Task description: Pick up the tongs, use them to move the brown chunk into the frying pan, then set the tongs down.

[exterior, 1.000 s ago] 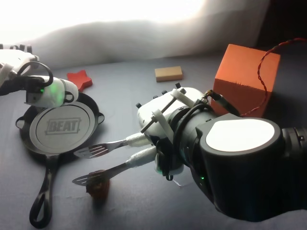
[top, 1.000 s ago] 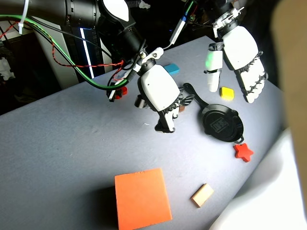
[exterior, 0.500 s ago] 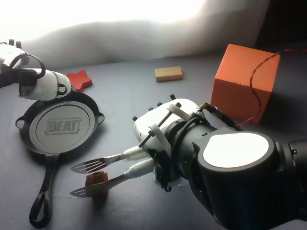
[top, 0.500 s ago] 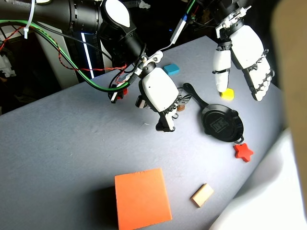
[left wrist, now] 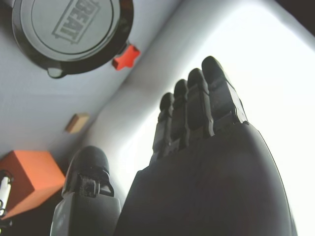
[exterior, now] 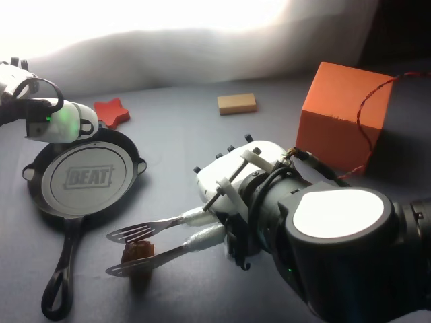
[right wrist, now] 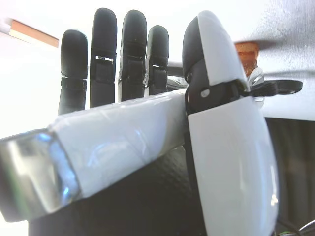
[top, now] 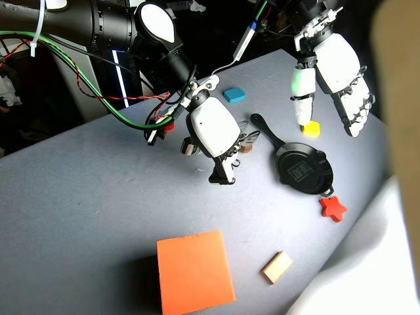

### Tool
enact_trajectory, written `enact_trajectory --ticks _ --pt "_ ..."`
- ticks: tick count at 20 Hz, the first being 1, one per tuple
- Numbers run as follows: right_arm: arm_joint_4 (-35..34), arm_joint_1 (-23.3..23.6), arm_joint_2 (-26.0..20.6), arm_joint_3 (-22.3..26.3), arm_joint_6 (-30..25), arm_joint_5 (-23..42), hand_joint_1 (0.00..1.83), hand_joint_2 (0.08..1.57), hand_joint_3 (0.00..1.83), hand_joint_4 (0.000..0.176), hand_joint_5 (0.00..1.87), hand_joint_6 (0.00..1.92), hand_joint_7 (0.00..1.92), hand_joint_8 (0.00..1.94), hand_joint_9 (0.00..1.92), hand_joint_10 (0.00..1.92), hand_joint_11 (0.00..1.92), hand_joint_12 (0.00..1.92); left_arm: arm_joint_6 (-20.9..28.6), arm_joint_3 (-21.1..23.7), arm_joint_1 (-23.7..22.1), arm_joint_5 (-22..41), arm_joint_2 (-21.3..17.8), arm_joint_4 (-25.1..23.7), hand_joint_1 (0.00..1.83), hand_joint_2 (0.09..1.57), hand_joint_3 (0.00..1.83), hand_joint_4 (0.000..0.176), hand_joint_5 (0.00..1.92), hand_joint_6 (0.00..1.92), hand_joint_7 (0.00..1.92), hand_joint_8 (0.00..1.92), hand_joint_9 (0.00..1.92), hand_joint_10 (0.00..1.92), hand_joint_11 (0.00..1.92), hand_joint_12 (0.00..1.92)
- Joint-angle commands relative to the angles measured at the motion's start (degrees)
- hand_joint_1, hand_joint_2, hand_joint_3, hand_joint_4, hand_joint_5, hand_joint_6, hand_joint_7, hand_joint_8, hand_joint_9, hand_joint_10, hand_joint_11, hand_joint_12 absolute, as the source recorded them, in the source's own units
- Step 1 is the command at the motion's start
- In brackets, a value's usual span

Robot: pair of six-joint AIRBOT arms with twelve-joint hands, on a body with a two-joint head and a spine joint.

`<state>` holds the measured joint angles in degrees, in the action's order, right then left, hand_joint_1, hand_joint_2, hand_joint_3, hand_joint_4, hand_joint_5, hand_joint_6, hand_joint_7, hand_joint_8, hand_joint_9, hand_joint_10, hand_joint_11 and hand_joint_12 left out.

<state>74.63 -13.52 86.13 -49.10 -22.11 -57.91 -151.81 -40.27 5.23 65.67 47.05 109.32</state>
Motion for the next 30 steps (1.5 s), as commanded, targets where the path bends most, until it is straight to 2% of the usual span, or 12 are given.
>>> enact_trajectory --ticks 1,4,5,11,19,24,25,26,27,28,29,30 --pt "4.29 0.03 -0.44 0.06 0.31 -0.01 1.10 1.17 0.00 0.000 0.83 0.20 0.97 0.00 0.75 0.50 0.36 1.45 -0.05 -0.05 -0.58 1.23 -0.21 -4.91 0.00 1.25 0.00 0.000 0.09 0.00 0.10 0.00 0.09 0.00 0.00 0.36" --pt "4.61 -0.47 -0.66 0.02 0.31 0.13 1.08 1.17 0.00 0.000 0.81 0.18 0.93 0.00 0.72 0.48 0.34 1.44 -0.05 0.14 -0.58 1.23 -0.12 -4.91 0.00 1.26 0.00 0.000 0.08 0.00 0.09 0.00 0.07 0.00 0.00 0.31" --pt "5.20 -0.78 -0.65 -0.01 0.30 0.26 1.07 1.16 0.00 0.000 0.80 0.17 0.92 0.00 0.71 0.48 0.33 1.44 -0.06 0.19 -0.58 1.22 -0.06 -4.91 0.00 1.25 0.00 0.000 0.09 0.00 0.10 0.00 0.09 0.01 0.00 0.37" --pt "6.02 -1.72 -0.21 -1.24 0.14 0.53 1.04 1.13 0.00 0.000 0.79 0.13 0.89 0.00 0.68 0.49 0.28 1.46 -0.06 0.34 -0.54 1.22 0.04 -4.91 0.00 1.26 0.00 0.000 0.07 0.00 0.09 0.00 0.08 0.00 0.00 0.34" --pt "6.02 -0.37 0.20 -2.12 1.53 0.95 1.06 1.10 0.00 0.000 0.76 0.10 0.85 0.00 0.61 0.49 0.20 1.49 -0.07 0.47 -0.30 0.03 0.18 -4.80 0.00 1.25 0.00 0.000 0.06 0.00 0.09 0.00 0.08 0.00 0.00 0.30" --pt "6.01 -0.17 0.67 -2.11 2.67 1.70 1.03 1.16 0.00 0.000 0.85 0.13 0.93 0.03 0.70 0.53 0.30 1.48 -0.14 0.51 -0.24 0.03 0.23 -4.79 0.00 1.25 0.00 0.000 0.07 0.01 0.09 0.00 0.08 0.00 0.00 0.31" --pt "6.02 -0.15 0.67 -2.11 2.83 1.70 1.10 1.18 0.02 0.000 0.82 0.99 1.02 0.05 0.79 0.56 0.40 1.45 -0.14 0.54 -0.24 0.03 0.24 -4.78 0.00 1.25 0.00 0.000 0.07 0.00 0.09 0.00 0.08 0.00 0.00 0.32" --pt "6.02 -0.15 0.67 -2.11 3.05 1.70 1.10 1.20 0.02 0.000 0.80 1.20 1.08 0.07 0.85 0.59 0.43 1.49 -0.14 0.61 -0.24 0.04 0.25 -4.78 0.00 1.25 0.00 0.000 0.07 0.00 0.09 0.00 0.08 0.00 0.00 0.33" --pt "6.02 -0.18 0.66 -2.10 3.14 1.71 1.19 1.13 0.04 0.000 0.89 1.15 1.02 0.74 0.92 0.62 0.53 1.50 -0.14 0.69 -0.20 0.04 0.25 -4.78 0.00 1.25 0.00 0.000 0.07 0.00 0.09 0.00 0.08 0.00 0.00 0.33" --pt "6.02 -0.20 0.66 -2.10 3.29 1.70 1.20 1.14 0.01 0.005 0.90 1.16 0.99 0.91 0.94 0.63 0.55 1.53 -0.14 0.71 -0.14 0.04 0.25 -4.78 0.00 1.25 0.00 0.000 0.06 0.00 0.07 0.00 0.06 0.00 0.00 0.26" --pt "6.02 -0.19 0.66 -2.09 3.52 1.70 1.21 1.13 0.00 0.010 0.93 1.13 1.01 0.90 0.97 0.65 0.58 1.55 -0.14 0.72 -0.12 0.05 0.24 -4.78 0.00 1.26 0.00 0.000 0.06 0.01 0.08 0.00 0.07 0.01 0.00 0.28" --pt "6.02 -0.13 0.66 -2.09 3.70 1.70 1.22 1.12 0.00 0.004 0.94 1.12 1.06 0.83 1.02 0.65 0.61 1.54 -0.14 0.71 -0.11 0.08 0.24 -4.78 0.01 1.25 0.00 0.000 0.08 0.01 0.10 0.01 0.09 0.01 0.00 0.34"
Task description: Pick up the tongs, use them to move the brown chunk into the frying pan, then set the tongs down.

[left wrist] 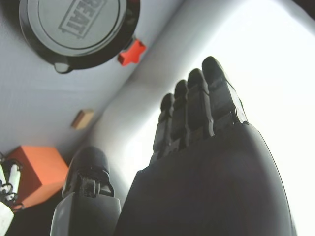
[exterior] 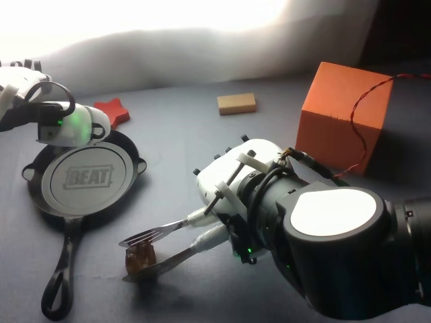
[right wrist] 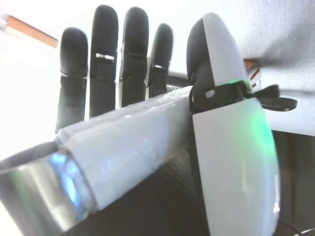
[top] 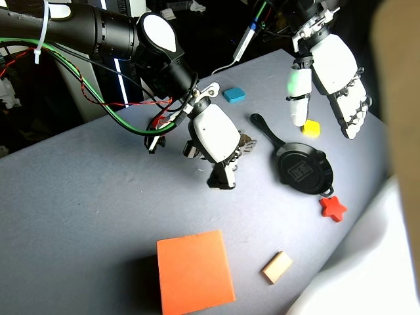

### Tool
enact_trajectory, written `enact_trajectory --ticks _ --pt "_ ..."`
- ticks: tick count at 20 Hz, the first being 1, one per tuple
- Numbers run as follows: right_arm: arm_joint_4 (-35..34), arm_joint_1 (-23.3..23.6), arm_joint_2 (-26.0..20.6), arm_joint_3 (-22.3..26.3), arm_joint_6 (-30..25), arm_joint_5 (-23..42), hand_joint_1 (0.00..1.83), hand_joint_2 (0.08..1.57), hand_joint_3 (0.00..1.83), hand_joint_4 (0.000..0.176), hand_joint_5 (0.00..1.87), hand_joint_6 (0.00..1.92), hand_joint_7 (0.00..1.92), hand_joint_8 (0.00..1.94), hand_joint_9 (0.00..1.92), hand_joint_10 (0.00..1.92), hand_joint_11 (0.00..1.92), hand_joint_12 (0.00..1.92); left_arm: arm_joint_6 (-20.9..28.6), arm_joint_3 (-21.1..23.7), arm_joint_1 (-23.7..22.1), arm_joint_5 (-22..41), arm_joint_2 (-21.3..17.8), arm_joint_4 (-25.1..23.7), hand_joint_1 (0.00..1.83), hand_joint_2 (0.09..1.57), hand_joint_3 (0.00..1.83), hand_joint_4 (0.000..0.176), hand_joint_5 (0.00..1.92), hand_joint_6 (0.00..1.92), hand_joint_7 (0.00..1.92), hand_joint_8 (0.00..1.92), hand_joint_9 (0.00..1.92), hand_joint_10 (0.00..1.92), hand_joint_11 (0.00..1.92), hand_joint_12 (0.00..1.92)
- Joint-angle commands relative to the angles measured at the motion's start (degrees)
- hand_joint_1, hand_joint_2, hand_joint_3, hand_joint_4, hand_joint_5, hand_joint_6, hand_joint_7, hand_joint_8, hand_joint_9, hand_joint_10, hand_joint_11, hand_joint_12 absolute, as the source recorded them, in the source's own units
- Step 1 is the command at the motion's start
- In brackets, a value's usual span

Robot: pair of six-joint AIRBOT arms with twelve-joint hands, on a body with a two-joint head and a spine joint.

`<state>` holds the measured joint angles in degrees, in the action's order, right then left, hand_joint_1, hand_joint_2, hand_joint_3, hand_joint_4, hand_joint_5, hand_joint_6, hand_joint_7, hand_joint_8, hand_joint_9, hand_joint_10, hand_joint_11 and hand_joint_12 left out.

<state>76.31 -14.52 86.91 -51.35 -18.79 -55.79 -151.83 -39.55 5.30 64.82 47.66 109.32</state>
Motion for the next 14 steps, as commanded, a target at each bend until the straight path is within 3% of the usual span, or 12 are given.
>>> enact_trajectory --ticks 1,3,4,5,6,7,8,9,10,11,14 --pt "4.34 0.99 -0.14 0.19 0.50 -0.42 1.22 1.11 0.00 0.003 0.94 1.11 1.07 0.80 1.04 0.63 0.63 1.53 -0.15 0.00 -0.17 0.94 -0.37 -4.78 0.01 1.25 0.00 0.000 0.08 0.01 0.10 0.01 0.09 0.01 0.00 0.35" --pt "4.34 1.09 -0.20 0.31 0.84 -0.42 1.22 1.11 0.00 0.003 0.94 1.11 1.07 0.80 1.04 0.63 0.63 1.53 -0.38 0.02 -0.18 0.94 -0.37 -4.78 0.01 1.25 0.00 0.000 0.08 0.01 0.10 0.01 0.09 0.01 0.00 0.35" --pt "4.34 1.10 -0.35 0.53 1.16 -0.54 1.23 1.10 0.00 0.000 0.93 1.10 1.14 0.74 1.13 0.64 0.73 1.50 -0.55 0.04 -0.20 0.94 -0.37 -4.78 0.00 1.25 0.00 0.000 0.07 0.00 0.09 0.00 0.08 0.00 0.00 0.33" --pt "4.33 1.04 -0.59 0.97 1.49 -0.82 1.13 1.16 0.01 0.000 0.88 1.16 1.22 0.51 1.16 0.71 0.78 1.55 -0.54 0.04 -0.20 0.94 -0.37 -4.78 0.00 1.25 0.00 0.000 0.08 0.00 0.09 0.01 0.08 0.00 0.00 0.32" --pt "4.33 0.81 -1.22 1.92 2.07 -0.83 1.03 1.22 0.00 0.000 0.81 1.29 1.34 0.31 1.15 0.89 0.82 1.66 -0.54 0.07 -0.20 0.94 -0.37 -4.78 0.00 1.24 0.00 0.000 0.09 0.01 0.10 0.01 0.09 0.01 0.00 0.33" --pt "4.33 0.62 -1.79 2.91 2.39 -0.83 0.60 1.37 0.02 0.000 1.08 0.99 1.43 0.48 1.22 1.19 0.94 1.76 -0.53 0.10 -0.20 0.94 -0.37 -4.78 0.00 1.24 0.00 0.000 0.09 0.01 0.10 0.00 0.08 0.00 0.00 0.35" --pt "4.33 0.42 -2.52 4.09 2.64 -0.81 0.56 1.40 0.01 0.000 1.18 1.33 1.47 1.22 1.40 1.64 1.21 1.89 -0.53 0.15 -0.20 0.94 -0.37 -4.76 0.00 1.24 0.00 0.000 0.08 0.00 0.09 0.00 0.08 0.00 0.00 0.35" --pt "4.33 0.25 -3.35 5.41 2.98 -0.80 0.41 1.49 0.02 0.091 1.29 1.72 1.54 1.62 1.56 1.85 1.47 1.91 -0.50 0.17 -0.20 0.94 -0.37 -4.76 0.00 1.24 0.00 0.000 0.08 0.00 0.09 0.00 0.08 0.00 0.00 0.35" --pt "4.33 0.13 -3.98 6.36 3.17 -0.80 0.45 1.51 0.01 0.159 1.34 1.88 1.57 1.82 1.65 1.91 1.63 1.92 -0.29 0.17 -0.20 0.94 -0.38 -4.76 0.00 1.25 0.00 0.000 0.08 0.00 0.10 0.00 0.08 0.00 0.00 0.34" --pt "4.33 -0.01 -4.86 7.63 3.57 -0.81 0.62 1.50 0.00 0.173 1.38 1.91 1.58 1.92 1.70 1.92 1.74 1.92 -0.05 0.15 -0.19 0.94 -0.38 -4.76 0.00 1.25 0.00 0.000 0.08 0.00 0.09 0.00 0.08 0.00 0.00 0.34" --pt "4.32 0.03 -6.32 9.48 4.35 -1.13 0.84 1.48 0.00 0.176 1.40 1.92 1.60 1.94 1.73 1.92 1.78 1.92 0.01 0.15 -0.16 0.94 -0.40 -4.76 0.00 1.25 0.00 0.000 0.07 0.00 0.08 0.00 0.07 0.00 0.00 0.31"
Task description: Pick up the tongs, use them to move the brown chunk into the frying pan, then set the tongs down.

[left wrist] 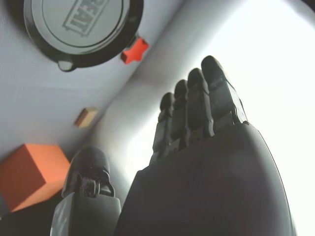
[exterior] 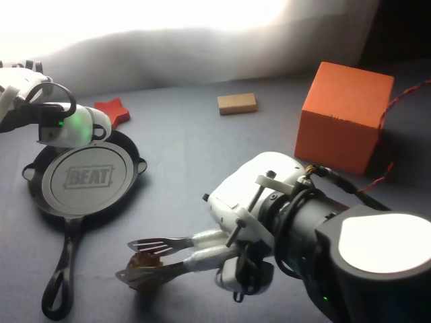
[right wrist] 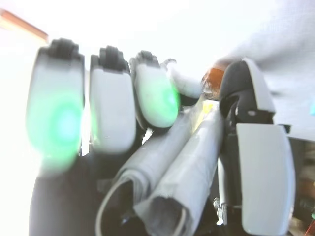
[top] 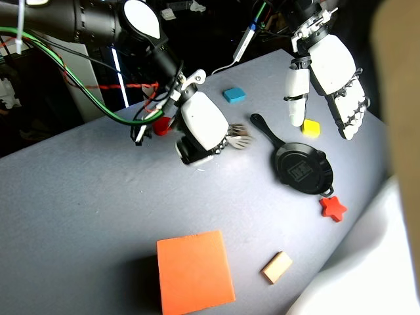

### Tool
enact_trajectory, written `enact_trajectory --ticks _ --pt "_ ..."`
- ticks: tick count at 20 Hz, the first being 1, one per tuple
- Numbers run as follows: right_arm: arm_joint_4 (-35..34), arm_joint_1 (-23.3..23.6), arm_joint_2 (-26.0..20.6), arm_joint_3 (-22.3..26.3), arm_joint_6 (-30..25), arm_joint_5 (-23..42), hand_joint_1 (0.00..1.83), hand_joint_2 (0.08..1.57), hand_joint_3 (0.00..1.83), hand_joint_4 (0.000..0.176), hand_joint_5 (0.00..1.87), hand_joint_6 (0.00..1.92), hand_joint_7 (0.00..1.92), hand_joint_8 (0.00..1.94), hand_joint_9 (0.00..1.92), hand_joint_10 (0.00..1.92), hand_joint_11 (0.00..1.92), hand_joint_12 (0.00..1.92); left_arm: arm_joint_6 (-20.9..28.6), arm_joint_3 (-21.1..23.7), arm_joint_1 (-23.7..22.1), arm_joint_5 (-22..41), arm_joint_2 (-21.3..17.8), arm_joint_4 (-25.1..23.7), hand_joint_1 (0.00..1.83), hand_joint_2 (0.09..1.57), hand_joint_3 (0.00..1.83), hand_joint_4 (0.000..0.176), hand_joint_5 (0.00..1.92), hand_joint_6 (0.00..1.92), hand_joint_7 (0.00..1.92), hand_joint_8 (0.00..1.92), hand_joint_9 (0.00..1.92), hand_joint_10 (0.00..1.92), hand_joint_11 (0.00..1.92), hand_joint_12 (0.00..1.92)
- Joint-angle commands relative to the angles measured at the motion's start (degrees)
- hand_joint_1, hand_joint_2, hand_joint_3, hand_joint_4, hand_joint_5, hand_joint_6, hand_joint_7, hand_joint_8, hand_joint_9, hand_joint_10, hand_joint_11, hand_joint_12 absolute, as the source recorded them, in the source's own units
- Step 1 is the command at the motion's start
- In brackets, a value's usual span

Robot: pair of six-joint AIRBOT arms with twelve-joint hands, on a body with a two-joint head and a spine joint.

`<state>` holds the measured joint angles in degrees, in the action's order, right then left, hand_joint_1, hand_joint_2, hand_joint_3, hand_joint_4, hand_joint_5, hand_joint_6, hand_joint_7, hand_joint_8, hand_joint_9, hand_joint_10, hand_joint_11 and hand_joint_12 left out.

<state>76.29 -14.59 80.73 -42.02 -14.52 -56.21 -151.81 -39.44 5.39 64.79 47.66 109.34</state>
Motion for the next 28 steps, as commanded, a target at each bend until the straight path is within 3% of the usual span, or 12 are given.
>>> enact_trajectory --ticks 1,7,15,18,21,28 --pt "4.34 0.23 -0.57 0.60 0.29 -0.75 0.83 1.48 0.00 0.176 1.40 1.92 1.60 1.94 1.71 1.92 1.78 1.92 -0.01 0.04 -0.24 0.96 -0.40 -4.79 0.00 1.25 0.00 0.000 0.06 0.00 0.08 0.00 0.07 0.00 0.00 0.32" --pt "4.35 3.91 -1.83 -0.25 0.58 -0.45 0.92 1.44 0.00 0.176 1.39 1.92 1.59 1.94 1.69 1.92 1.73 1.92 -0.01 0.02 -0.21 0.46 -0.40 -4.79 0.00 1.26 0.00 0.000 0.06 0.00 0.08 0.00 0.07 0.00 0.00 0.30" --pt "12.99 6.88 3.26 -15.23 -5.07 10.05 0.94 1.42 0.00 0.176 1.36 1.92 1.59 1.94 1.70 1.92 1.73 1.92 -0.01 -0.08 -0.09 0.04 -0.36 -4.79 0.00 1.25 0.00 0.000 0.07 0.00 0.09 0.00 0.08 0.00 0.00 0.33" --pt "16.19 5.93 7.45 -21.67 -7.43 12.80 0.92 1.42 0.00 0.176 1.37 1.92 1.57 1.94 1.68 1.92 1.71 1.92 -0.01 -0.18 -0.08 0.02 -0.14 -4.79 0.00 1.25 0.00 0.000 0.07 0.00 0.09 0.00 0.08 0.00 0.00 0.36" --pt "23.01 3.67 9.75 -24.90 -12.18 14.53 0.92 1.41 0.00 0.176 1.34 1.92 1.56 1.94 1.67 1.92 1.71 1.92 0.05 -0.67 -0.35 -0.13 -0.06 -4.79 0.00 1.25 0.00 0.000 0.07 0.00 0.10 0.00 0.09 0.00 0.00 0.34" --pt "32.11 0.11 11.16 -27.65 -21.64 16.87 0.69 1.45 0.00 0.176 1.24 1.92 1.48 1.94 1.61 1.92 1.63 1.92 0.13 -1.96 -1.37 -0.85 0.21 -4.81 0.01 1.26 0.00 0.000 0.07 0.00 0.09 0.00 0.08 0.00 0.00 0.31"
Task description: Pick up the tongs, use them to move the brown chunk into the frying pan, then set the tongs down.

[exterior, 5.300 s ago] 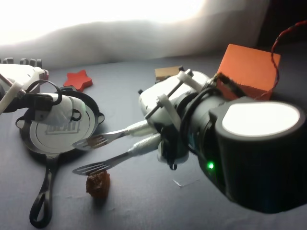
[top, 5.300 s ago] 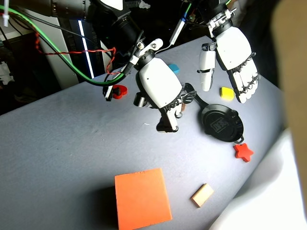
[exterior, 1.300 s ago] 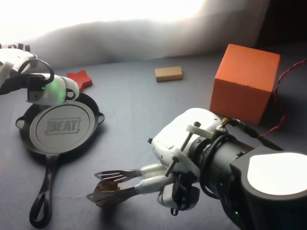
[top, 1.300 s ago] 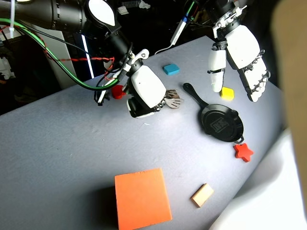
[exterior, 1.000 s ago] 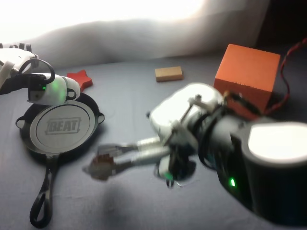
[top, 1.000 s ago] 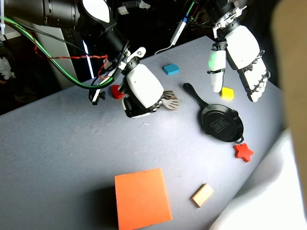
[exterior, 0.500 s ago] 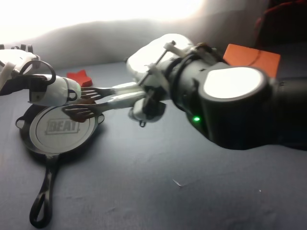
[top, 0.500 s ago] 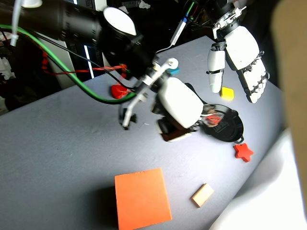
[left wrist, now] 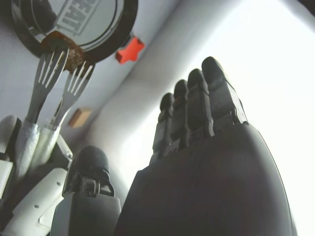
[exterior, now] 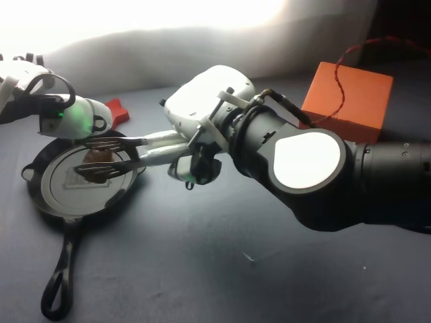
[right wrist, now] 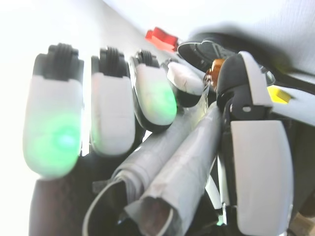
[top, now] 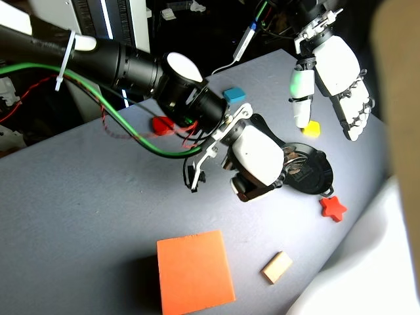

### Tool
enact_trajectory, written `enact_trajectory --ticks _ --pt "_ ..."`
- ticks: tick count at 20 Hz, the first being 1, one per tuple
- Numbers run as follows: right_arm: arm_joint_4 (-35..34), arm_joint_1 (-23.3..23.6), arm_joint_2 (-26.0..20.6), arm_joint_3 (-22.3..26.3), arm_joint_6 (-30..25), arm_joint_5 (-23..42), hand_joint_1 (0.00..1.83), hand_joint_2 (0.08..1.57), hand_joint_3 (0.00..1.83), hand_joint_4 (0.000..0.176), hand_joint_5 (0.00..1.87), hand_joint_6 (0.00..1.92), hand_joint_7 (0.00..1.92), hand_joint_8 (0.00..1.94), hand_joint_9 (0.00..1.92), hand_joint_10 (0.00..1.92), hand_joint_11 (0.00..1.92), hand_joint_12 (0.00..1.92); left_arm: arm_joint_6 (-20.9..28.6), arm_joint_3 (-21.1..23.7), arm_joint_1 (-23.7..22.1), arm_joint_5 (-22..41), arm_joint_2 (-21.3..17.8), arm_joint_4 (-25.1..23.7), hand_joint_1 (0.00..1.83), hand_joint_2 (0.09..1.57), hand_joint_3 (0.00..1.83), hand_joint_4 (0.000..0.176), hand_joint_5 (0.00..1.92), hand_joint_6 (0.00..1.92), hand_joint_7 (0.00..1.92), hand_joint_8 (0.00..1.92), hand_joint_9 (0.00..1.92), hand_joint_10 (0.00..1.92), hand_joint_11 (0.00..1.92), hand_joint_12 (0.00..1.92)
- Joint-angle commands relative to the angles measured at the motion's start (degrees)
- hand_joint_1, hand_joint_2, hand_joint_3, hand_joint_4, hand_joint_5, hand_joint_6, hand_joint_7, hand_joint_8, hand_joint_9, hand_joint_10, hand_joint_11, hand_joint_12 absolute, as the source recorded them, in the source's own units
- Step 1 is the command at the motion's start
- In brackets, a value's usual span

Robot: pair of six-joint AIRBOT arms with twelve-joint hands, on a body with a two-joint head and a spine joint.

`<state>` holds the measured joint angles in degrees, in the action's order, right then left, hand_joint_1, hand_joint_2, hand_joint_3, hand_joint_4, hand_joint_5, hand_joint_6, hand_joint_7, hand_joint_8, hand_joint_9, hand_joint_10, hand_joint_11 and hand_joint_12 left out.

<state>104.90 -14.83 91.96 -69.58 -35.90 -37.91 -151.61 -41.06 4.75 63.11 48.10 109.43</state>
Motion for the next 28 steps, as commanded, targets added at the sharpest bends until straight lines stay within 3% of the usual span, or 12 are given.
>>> enact_trajectory --ticks 1,4,6,7,8,9,10,13,18,21,28 --pt "3.95 0.20 0.17 -0.35 -0.45 -1.68 0.68 1.44 0.00 0.176 1.22 1.92 1.46 1.94 1.58 1.92 1.61 1.92 -0.07 -0.42 -0.79 0.82 -0.22 -4.91 0.01 1.26 0.00 0.000 0.07 0.00 0.09 0.00 0.07 0.00 0.00 0.30" --pt "5.20 -0.24 0.76 -1.08 -0.47 -2.22 0.49 1.46 0.01 0.176 1.16 1.75 1.39 1.87 1.50 1.92 1.52 1.92 -0.07 -0.42 -0.81 0.82 -0.17 -4.91 0.02 1.26 0.00 0.000 0.08 0.01 0.10 0.00 0.08 0.00 0.00 0.32" --pt "5.74 -0.46 0.92 -1.14 -0.47 -2.49 0.47 1.47 0.01 0.176 1.16 1.73 1.38 1.86 1.49 1.92 1.51 1.92 -0.07 -0.34 -0.78 0.83 -0.16 -4.91 0.02 1.26 0.00 0.000 0.08 0.01 0.10 0.00 0.08 0.00 0.00 0.32" --pt "6.39 -0.63 1.02 -1.14 -0.71 -2.56 0.45 1.47 0.01 0.000 0.98 1.54 1.29 1.72 1.37 1.92 1.36 1.92 -0.07 -0.29 -0.73 0.83 -0.15 -4.91 0.00 1.26 0.00 0.000 0.07 0.00 0.08 0.00 0.07 0.00 0.00 0.28" --pt "6.99 -0.76 1.02 -1.14 -1.45 -2.52 0.45 1.47 0.01 0.000 0.98 1.54 1.29 1.72 1.37 1.92 1.36 1.92 -0.07 -0.26 -0.67 0.83 -0.12 -4.91 0.00 1.26 0.00 0.000 0.07 0.00 0.08 0.00 0.07 0.00 0.00 0.28" --pt "8.09 -0.95 1.02 -1.14 -1.90 -2.52 0.44 1.45 0.00 0.000 0.87 1.34 1.23 1.54 1.28 1.86 1.24 1.92 -0.07 -0.19 -0.62 0.84 -0.08 -4.91 0.00 1.26 0.00 0.000 0.06 0.00 0.08 0.00 0.06 0.00 0.00 0.31" --pt "8.74 -1.08 1.02 -1.14 -2.16 -2.52 0.44 1.43 0.00 0.000 0.84 1.27 1.23 1.44 1.26 1.80 1.20 1.92 -0.07 -0.15 -0.59 0.84 -0.08 -4.91 0.00 1.26 0.00 0.000 0.07 0.00 0.09 0.00 0.07 0.00 0.00 0.34" --pt "11.01 -1.80 1.02 -1.15 -2.44 -2.57 0.42 1.41 0.00 0.000 0.76 1.35 1.18 1.49 1.21 1.82 1.13 1.92 -0.08 -0.07 -0.54 0.84 -0.01 -4.91 0.00 1.26 0.00 0.000 0.08 0.01 0.11 0.01 0.10 0.01 0.00 0.38" --pt "11.69 -2.10 0.14 -0.51 -1.77 -4.34 0.50 1.37 0.00 0.000 0.77 1.25 1.12 1.58 1.14 1.87 1.07 1.92 -0.08 -0.01 -0.53 0.84 0.00 -4.90 0.00 1.25 0.00 0.000 0.08 0.00 0.11 0.00 0.11 0.00 0.00 0.40" --pt "11.68 -1.53 -3.80 4.30 -1.28 -4.52 0.52 1.36 0.00 0.000 0.77 1.30 1.12 1.58 1.14 1.88 1.05 1.92 -0.09 0.07 -0.49 0.84 0.00 -4.90 0.00 1.25 0.00 0.000 0.08 0.00 0.11 0.00 0.10 0.00 0.00 0.42" --pt "11.71 -2.03 -17.55 22.22 4.56 -4.30 0.47 1.39 0.00 0.000 0.77 1.34 1.15 1.55 1.18 1.85 1.09 1.92 0.18 0.44 0.21 -1.39 0.00 -2.48 0.00 1.26 0.00 0.000 0.08 0.00 0.11 0.00 0.09 0.00 0.00 0.36"
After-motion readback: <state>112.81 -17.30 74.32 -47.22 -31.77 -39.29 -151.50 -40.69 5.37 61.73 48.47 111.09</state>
